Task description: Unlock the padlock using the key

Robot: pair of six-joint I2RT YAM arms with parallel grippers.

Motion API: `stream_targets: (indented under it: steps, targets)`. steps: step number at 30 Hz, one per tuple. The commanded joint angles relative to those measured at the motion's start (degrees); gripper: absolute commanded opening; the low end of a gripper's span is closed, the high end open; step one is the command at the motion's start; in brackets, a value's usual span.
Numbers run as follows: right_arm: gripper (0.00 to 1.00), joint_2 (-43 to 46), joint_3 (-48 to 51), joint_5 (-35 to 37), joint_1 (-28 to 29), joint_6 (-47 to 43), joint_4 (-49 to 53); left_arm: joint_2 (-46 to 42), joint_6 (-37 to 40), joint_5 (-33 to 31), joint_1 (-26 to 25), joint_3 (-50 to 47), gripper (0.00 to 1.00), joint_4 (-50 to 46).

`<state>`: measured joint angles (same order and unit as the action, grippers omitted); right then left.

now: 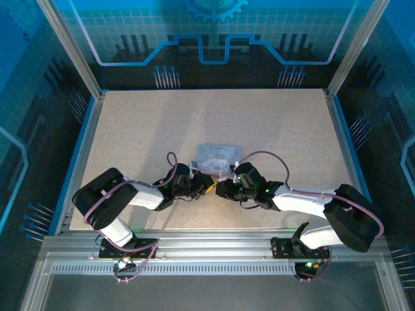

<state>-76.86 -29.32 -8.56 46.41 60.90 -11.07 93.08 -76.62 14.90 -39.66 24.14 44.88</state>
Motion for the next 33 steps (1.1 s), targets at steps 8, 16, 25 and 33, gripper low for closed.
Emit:
stream_targets:
  steps: [8, 16, 25, 33]
  targets:
    - [0.45, 10.37, -0.02, 6.45, -1.39, -9.44, 11.18, -3.14, -0.92, 0.24, -0.43, -0.01, 0.04, -2.55]
    - [0.73, 19.17, -0.96, 10.95, -1.02, -22.04, 14.83, -6.97, -3.51, -0.73, -0.4, 0.86, 0.02, -8.83]
    - [0.99, 24.86, -1.34, 15.67, 1.81, -44.99, 16.77, -11.78, -6.25, -2.87, -0.38, 3.73, 0.0, -21.37]
    - [1.0, 22.7, 1.31, 21.03, 10.41, -73.67, 10.28, -14.64, -8.03, -4.01, -0.36, 7.71, 0.0, -32.31]
